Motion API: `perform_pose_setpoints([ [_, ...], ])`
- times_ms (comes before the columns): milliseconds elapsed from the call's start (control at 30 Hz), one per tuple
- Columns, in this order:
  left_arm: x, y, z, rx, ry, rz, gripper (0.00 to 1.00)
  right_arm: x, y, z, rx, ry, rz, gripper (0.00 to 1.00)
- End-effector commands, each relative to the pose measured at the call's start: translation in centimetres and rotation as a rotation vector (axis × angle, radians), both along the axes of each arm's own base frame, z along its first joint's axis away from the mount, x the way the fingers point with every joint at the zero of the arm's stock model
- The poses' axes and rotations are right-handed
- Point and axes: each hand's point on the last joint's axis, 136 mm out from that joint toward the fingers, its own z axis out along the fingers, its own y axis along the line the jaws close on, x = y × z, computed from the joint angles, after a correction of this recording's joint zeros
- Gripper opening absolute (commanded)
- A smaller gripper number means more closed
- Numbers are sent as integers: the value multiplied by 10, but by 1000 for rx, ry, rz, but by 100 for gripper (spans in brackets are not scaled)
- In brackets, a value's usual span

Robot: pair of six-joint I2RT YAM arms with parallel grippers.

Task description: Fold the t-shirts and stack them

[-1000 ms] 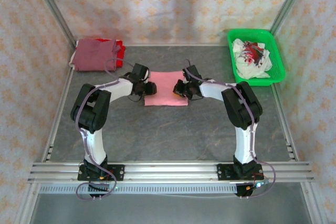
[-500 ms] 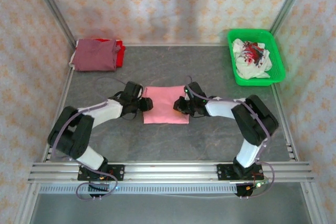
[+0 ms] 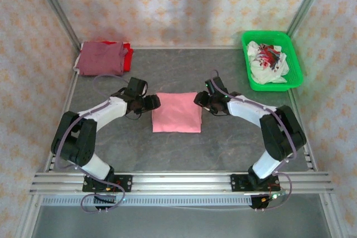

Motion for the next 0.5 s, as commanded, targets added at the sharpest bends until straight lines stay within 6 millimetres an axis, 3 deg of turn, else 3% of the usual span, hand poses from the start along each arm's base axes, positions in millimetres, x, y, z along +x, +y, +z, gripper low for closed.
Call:
perform_pose_setpoints([
  [0,-2,-11,-7,7,25,-64,67,-3,2,-13,-14,34,13,49],
  [467,4,-61,-32,-32,50,-137,58,-4,16,-43,44,70,41,47],
])
